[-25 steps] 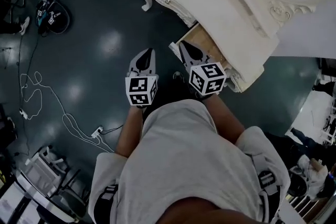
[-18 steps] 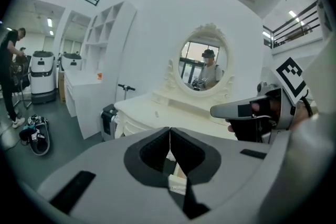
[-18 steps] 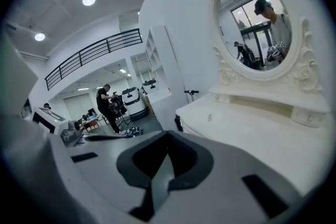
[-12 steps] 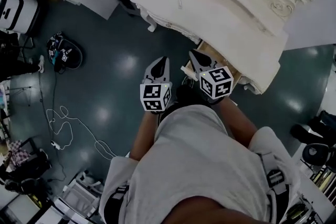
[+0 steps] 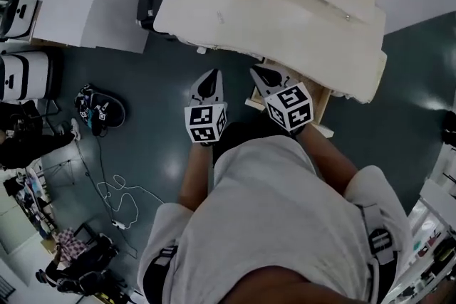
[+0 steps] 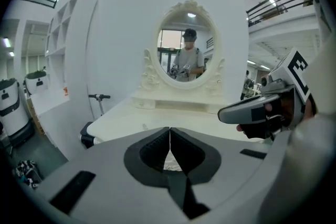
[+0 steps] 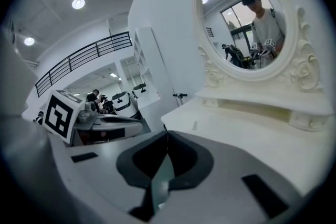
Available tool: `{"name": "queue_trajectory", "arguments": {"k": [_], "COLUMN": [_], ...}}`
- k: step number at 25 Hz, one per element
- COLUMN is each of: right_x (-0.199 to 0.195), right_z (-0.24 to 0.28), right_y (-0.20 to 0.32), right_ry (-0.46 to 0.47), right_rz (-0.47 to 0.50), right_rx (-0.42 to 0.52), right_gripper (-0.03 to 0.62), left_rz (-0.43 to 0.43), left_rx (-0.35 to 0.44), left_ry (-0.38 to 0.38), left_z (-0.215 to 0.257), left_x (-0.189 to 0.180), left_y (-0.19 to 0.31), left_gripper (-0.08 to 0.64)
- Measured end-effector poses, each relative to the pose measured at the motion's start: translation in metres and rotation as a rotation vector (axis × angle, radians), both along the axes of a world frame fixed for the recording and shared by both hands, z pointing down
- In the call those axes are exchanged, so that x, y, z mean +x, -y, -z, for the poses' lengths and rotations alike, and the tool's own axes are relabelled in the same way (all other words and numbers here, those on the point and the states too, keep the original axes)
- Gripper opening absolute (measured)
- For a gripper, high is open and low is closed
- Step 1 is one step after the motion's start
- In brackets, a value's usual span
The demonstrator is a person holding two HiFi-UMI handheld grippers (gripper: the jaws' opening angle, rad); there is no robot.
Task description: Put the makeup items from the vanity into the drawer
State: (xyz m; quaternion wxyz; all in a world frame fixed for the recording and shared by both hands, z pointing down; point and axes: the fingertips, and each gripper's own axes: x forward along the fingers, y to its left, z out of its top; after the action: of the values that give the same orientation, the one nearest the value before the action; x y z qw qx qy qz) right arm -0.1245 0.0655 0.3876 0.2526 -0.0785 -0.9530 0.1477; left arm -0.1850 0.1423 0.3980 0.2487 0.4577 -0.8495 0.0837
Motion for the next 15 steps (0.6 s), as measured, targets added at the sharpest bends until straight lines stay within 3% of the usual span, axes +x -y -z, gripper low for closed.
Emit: {"name": "queue_trajectory", "arguments": {"k": [8, 15], "right_x": [-0.012, -0.028], "right_z": [-0.026, -0.037], "right_y": [0.024, 0.045], "right_ry": [-0.063, -0.139], "right_rz": [-0.087, -0.285], "right_rx": [-0.021, -0.043], "right_gripper": [0.015, 0.015], "left_rz": [-0.218, -0.516], "left_rx": [-0.083, -0.118], "left_ry": [0.023, -0.003], "left_z": [-0.015, -0.031], "left_x": [-0.034, -0.052], "left_y": [0.048, 0.080], "left_gripper": [0.008, 0.008]}}
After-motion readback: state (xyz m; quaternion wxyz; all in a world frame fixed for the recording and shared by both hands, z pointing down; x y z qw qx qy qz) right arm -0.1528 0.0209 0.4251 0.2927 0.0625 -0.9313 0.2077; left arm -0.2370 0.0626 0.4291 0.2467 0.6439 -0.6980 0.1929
